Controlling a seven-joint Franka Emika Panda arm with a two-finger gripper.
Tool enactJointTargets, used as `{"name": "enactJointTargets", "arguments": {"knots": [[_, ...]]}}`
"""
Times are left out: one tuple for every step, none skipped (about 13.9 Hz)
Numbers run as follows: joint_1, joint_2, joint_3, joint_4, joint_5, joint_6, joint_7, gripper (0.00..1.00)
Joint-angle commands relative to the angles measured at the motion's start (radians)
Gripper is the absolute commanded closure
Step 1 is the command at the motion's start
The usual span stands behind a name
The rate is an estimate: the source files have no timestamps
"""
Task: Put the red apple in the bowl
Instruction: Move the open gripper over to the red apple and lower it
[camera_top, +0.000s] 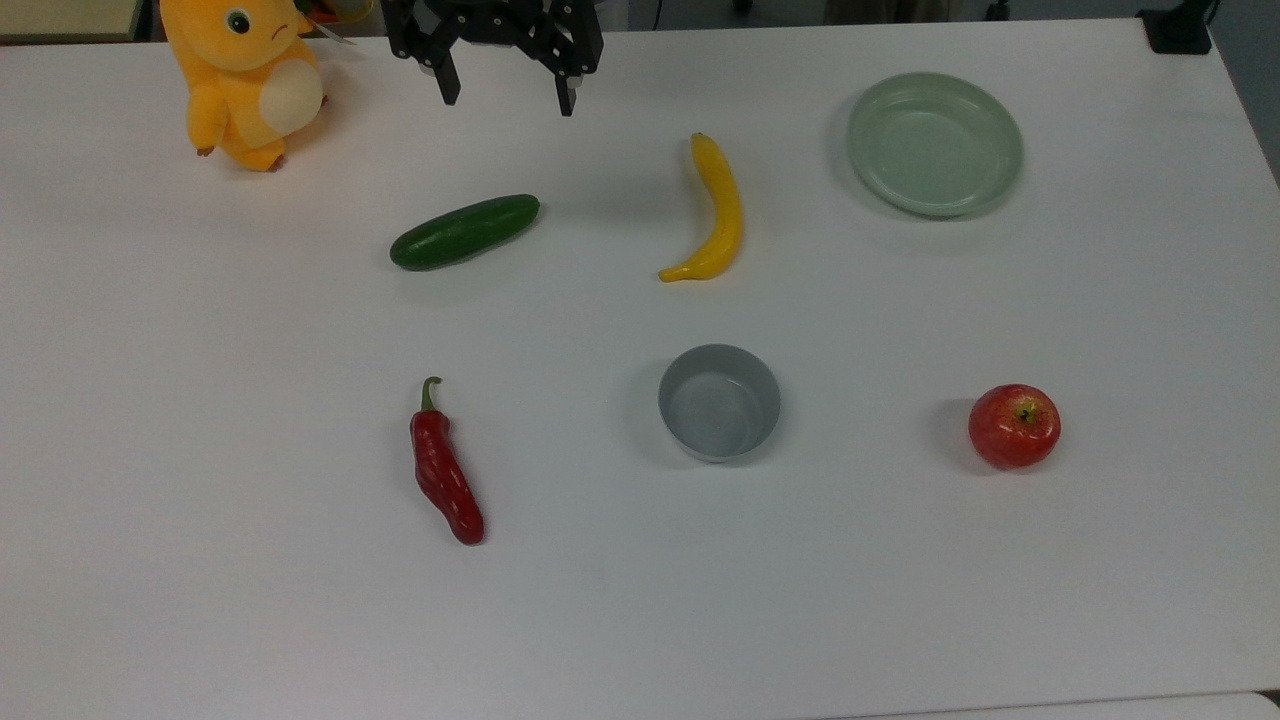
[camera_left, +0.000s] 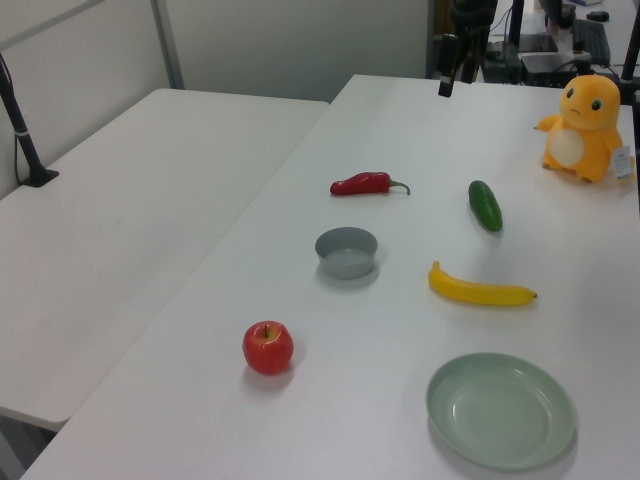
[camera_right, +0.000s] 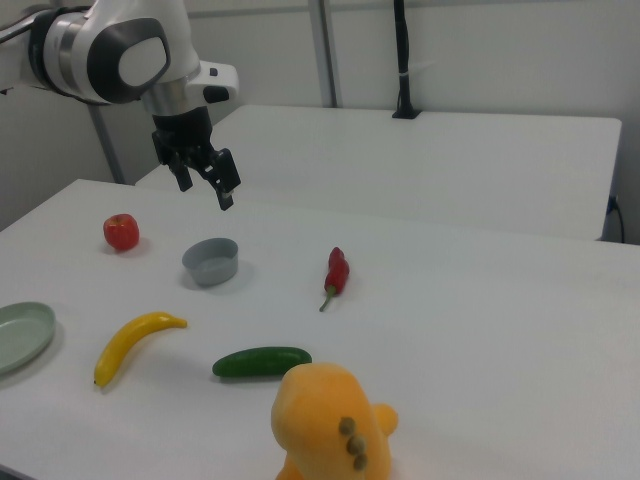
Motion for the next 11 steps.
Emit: {"name": "enactJointTargets", "arguments": {"knots": [[0.014,-0.007,0.021,-0.054,-0.021,0.009,-0.005,0.00],[0.014,-0.014,0.023,-0.056,-0.022,0.008,-0.007,0.00],[0.014,-0.017,0.023,-0.064,-0.022,0.009,-0.006,0.00],[0.015,-0.018,0.023,-0.064,-0.022,0.009,-0.006,0.00],[0.014,-0.017,0.023,-0.064,-0.022,0.009,-0.006,0.00],[0.014,-0.015,0.023,-0.064,-0.022,0.011,-0.006,0.00],[0.017,-0.011,0.023,-0.064,-0.022,0.022,-0.006,0.00],[0.020,-0.005,0.023,-0.067,-0.022,0.049,0.004,0.00],[0.020,-0.003,0.029,-0.080,-0.020,0.072,0.013,0.00],[0.016,-0.002,0.049,-0.093,-0.011,0.090,0.019,0.00],[0.011,0.000,0.069,-0.097,-0.008,0.094,0.052,0.00]]}}
